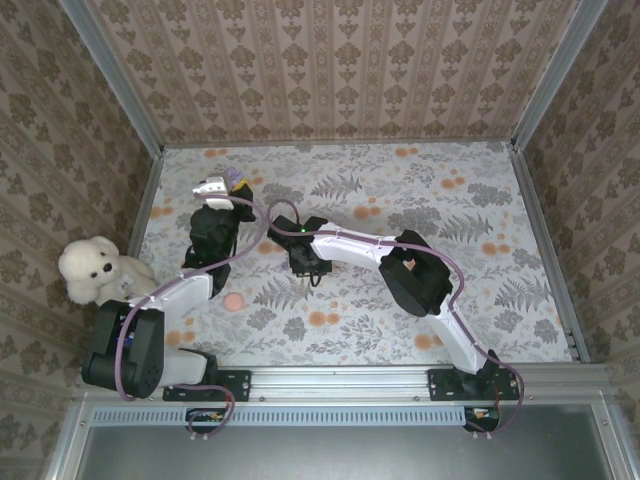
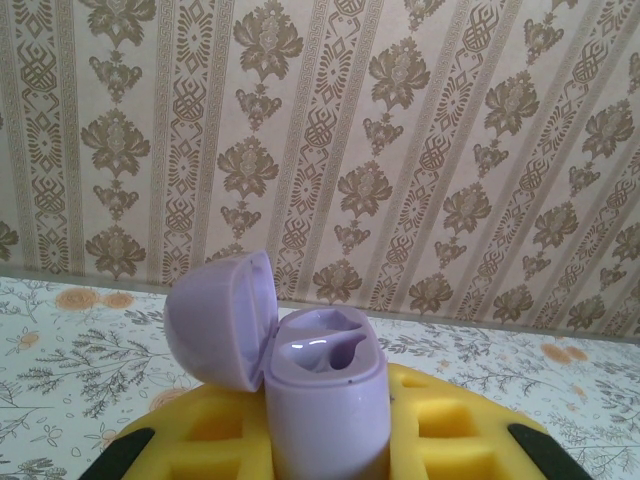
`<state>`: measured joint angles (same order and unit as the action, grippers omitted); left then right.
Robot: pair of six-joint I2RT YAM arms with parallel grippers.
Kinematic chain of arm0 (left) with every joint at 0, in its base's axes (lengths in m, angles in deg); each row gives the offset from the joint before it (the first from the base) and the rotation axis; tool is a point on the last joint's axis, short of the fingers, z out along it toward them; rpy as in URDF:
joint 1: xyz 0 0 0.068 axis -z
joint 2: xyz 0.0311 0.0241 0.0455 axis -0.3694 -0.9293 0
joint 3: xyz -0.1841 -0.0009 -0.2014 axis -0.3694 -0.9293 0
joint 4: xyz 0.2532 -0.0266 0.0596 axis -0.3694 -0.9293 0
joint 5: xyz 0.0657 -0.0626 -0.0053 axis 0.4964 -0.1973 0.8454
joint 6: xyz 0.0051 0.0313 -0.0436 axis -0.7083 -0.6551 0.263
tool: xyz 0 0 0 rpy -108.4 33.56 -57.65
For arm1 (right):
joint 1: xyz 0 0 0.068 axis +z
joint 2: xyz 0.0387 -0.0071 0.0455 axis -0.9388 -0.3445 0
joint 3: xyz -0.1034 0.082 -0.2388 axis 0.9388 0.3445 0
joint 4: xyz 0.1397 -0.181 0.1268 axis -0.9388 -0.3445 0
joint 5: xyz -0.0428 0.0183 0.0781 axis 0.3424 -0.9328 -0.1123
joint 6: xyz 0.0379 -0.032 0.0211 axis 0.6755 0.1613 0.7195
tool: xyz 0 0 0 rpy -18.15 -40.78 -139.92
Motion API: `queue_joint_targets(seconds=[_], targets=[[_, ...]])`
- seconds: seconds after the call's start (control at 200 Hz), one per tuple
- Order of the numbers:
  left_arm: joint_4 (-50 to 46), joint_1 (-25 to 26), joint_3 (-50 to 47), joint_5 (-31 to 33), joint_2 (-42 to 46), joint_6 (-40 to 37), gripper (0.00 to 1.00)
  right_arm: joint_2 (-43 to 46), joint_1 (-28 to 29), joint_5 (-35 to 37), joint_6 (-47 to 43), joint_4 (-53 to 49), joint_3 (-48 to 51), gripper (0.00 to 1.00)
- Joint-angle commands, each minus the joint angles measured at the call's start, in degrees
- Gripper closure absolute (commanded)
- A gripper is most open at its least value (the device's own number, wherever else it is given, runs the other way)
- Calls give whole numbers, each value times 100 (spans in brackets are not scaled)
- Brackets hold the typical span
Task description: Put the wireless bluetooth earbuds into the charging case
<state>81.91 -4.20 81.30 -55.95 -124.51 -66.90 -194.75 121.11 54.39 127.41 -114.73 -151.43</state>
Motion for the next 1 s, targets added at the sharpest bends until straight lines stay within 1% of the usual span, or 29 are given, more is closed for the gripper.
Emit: queue_joint_targets(seconds=[0.0, 0.285, 0.67, 0.815, 0.995], targets=[[225, -51, -36, 28, 143, 91, 100, -99, 31, 128, -46, -163, -84, 74], [225, -51, -22, -61, 89, 159, 100, 233, 33, 132, -50, 57, 258, 82], [357, -51, 4, -461, -16, 159, 100, 1225, -46, 266, 0, 820, 1097, 83], [475, -51, 5, -721, -89, 168, 100, 1675, -134, 325, -5, 1090, 1387, 84], [968, -43, -39, -1304, -268, 184, 100, 2416, -347, 422, -122, 1497, 1796, 83]])
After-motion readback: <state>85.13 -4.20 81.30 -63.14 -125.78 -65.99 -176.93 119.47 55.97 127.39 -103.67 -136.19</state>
